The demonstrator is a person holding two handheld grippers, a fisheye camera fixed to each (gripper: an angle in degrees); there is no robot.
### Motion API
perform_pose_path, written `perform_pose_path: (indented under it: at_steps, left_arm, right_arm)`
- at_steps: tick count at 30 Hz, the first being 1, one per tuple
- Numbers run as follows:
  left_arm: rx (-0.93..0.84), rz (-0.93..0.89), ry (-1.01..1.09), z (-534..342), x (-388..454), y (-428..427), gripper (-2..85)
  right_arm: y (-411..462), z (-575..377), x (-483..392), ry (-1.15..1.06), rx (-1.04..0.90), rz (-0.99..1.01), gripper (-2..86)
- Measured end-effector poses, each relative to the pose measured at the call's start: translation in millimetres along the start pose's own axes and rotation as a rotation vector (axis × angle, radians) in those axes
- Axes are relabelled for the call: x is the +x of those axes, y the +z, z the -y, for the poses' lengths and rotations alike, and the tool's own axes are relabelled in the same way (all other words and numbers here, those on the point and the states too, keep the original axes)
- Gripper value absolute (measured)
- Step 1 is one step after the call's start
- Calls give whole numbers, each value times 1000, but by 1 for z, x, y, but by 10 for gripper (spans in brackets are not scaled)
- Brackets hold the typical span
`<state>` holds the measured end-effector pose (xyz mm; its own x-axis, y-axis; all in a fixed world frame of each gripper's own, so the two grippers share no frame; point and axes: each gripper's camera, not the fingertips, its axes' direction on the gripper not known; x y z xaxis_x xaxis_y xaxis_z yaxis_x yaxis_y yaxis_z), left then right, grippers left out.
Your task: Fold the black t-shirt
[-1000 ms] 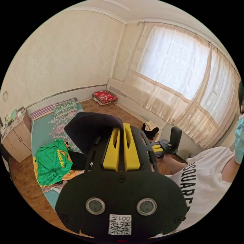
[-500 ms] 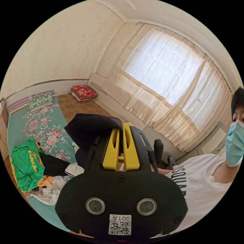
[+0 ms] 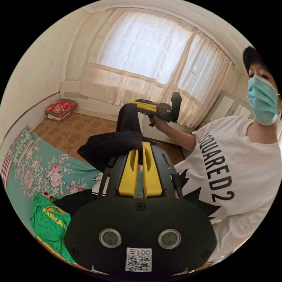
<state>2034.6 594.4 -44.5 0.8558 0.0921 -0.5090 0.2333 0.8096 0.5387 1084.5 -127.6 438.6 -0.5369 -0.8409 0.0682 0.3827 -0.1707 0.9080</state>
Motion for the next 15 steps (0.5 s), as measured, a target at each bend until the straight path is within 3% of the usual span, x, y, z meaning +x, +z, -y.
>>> perform_pose_path:
  at_steps: [6,10,15]
  left_arm:
    - [-71,41,-122,15,-29,65,-9]
    - [-20,219,-258,41,-52,87,-9]
    - [99,428,-327,99,-72,94,-10]
  right_arm:
    - [-62,45,54,40,112,-74,2]
    - [-102,64,113,60,194,-213,2]
    - [-113,69,208,70,154,-148,3]
